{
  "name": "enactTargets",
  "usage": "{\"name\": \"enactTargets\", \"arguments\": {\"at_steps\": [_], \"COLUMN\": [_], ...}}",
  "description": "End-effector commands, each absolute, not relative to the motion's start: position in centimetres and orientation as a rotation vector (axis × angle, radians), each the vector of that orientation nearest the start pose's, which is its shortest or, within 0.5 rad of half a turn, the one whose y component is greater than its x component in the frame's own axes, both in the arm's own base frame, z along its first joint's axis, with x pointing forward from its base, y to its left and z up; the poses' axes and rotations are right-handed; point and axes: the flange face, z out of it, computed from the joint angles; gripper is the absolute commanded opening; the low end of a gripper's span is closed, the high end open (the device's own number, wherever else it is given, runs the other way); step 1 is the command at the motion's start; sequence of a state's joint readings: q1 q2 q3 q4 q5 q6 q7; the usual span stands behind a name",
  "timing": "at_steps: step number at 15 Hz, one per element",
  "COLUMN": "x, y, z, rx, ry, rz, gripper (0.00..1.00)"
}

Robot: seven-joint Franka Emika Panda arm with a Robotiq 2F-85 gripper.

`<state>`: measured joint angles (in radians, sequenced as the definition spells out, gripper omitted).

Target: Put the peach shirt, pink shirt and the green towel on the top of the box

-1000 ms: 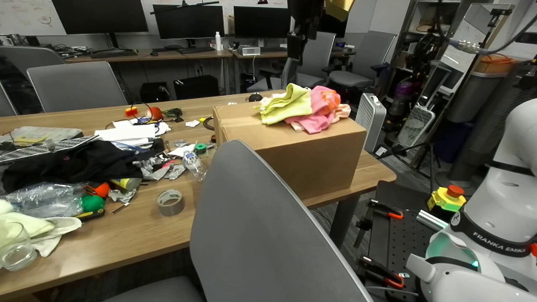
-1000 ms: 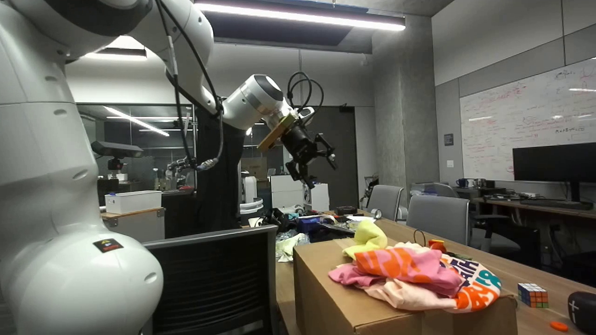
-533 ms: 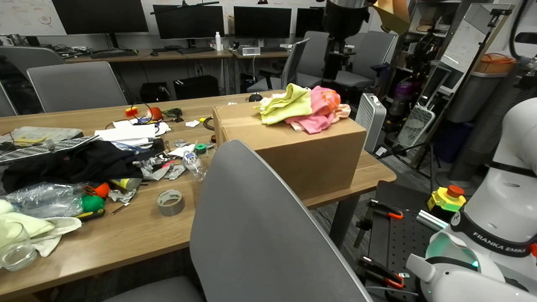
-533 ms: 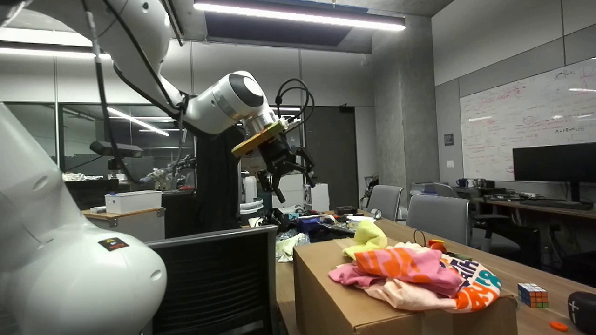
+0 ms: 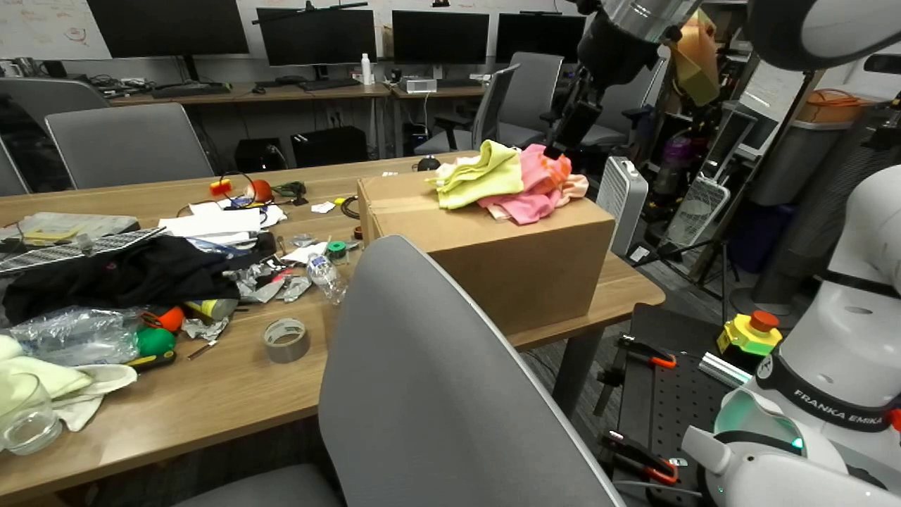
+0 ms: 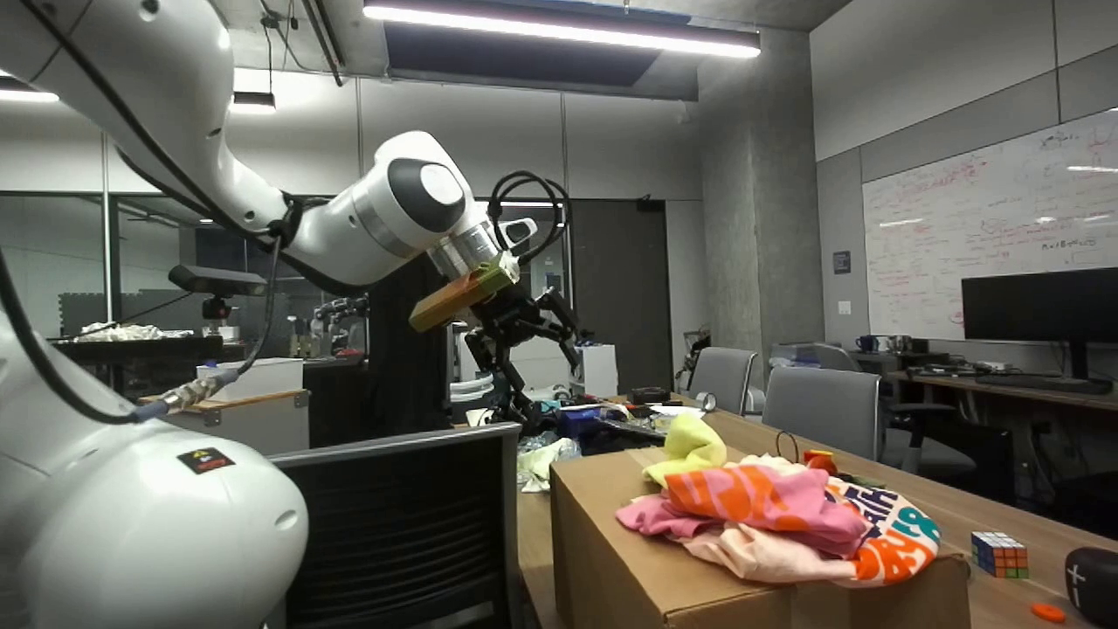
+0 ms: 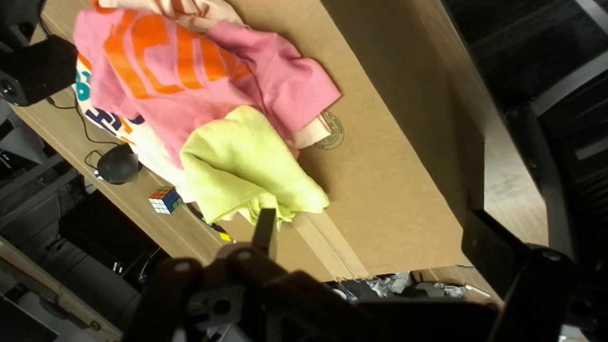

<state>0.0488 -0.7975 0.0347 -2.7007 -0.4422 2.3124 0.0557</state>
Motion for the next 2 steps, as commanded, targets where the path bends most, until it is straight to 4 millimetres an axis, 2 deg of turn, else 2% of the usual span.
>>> {"name": "enactTargets", "arguments": {"at_steps": [1, 2], "x": [33.38, 34.09], "y": [2.53, 2.4], "z": [49.27, 49.6], "rx": [-3.324, -3.378], "ry": [-0.467, -0.459], "rz": [-0.885, -0.799], "gripper": [1.0, 1.0]}}
